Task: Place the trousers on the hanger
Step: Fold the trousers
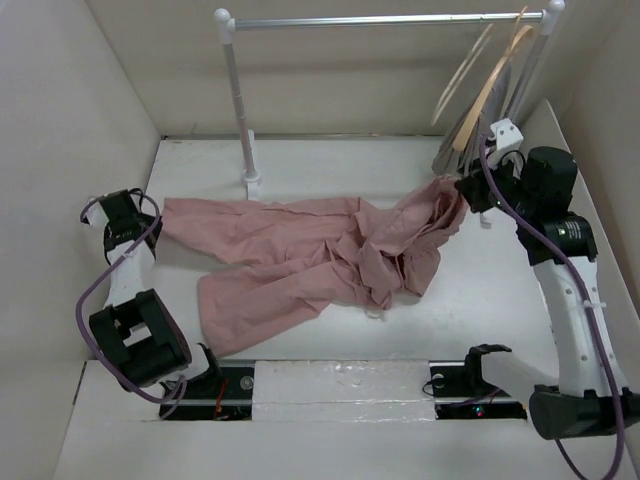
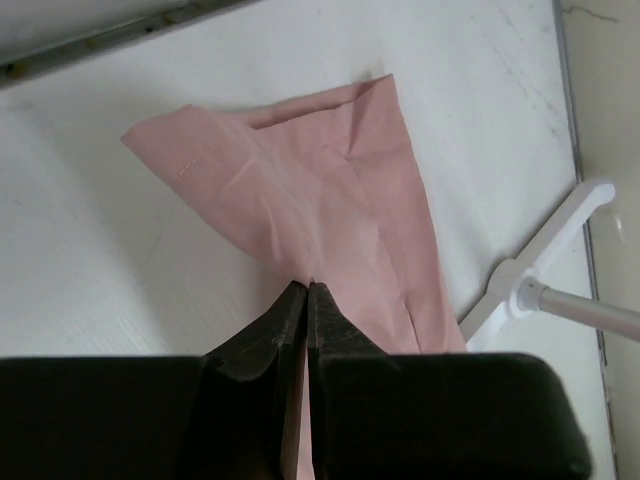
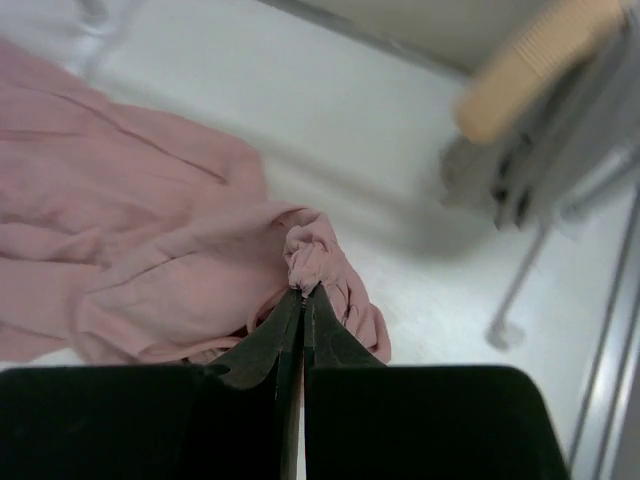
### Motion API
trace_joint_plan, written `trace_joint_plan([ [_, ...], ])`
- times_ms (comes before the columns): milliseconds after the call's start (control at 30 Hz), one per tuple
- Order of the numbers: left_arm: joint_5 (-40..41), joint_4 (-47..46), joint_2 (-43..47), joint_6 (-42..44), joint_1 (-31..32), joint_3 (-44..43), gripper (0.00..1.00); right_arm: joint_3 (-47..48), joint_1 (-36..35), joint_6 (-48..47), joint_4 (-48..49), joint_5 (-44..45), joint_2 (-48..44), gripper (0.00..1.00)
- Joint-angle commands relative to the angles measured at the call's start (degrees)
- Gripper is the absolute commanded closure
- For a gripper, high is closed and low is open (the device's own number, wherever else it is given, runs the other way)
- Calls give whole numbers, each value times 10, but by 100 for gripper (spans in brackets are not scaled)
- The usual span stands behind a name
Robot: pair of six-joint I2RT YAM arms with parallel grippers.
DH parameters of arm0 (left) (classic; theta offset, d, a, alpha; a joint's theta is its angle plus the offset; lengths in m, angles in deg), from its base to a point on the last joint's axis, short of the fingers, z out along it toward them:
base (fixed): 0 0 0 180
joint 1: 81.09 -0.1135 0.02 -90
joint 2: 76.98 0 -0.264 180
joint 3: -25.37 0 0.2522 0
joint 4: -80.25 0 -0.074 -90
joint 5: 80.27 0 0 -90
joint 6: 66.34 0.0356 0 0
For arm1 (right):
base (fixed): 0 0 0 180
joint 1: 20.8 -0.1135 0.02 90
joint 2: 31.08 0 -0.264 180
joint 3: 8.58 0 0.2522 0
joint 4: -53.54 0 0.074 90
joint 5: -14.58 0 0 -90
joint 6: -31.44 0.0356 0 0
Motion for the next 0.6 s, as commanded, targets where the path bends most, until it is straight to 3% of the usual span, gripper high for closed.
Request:
trace_joint_plan([
  [0, 21, 16, 17, -6, 5, 40, 100, -59, 75, 3, 35, 73, 51, 100],
  [233, 30, 29, 9, 10, 5, 35, 100, -48, 245, 61, 102, 141, 194, 98],
  [300, 35, 33, 6, 14, 19, 15, 100, -32, 262, 79, 135, 134, 225, 79],
  [333, 37, 40, 7, 14, 25, 9, 100, -24, 267, 93, 137, 131, 233, 45],
  [400, 37, 49, 10, 18, 30, 2, 100, 11, 272, 95, 123, 100, 235, 8],
  [433, 37, 49, 10, 18, 30, 2, 100, 12, 272, 93, 123, 100, 235, 3],
  [567, 72, 83, 39, 32, 30, 4, 66, -15, 215, 85, 109, 79, 156, 1],
])
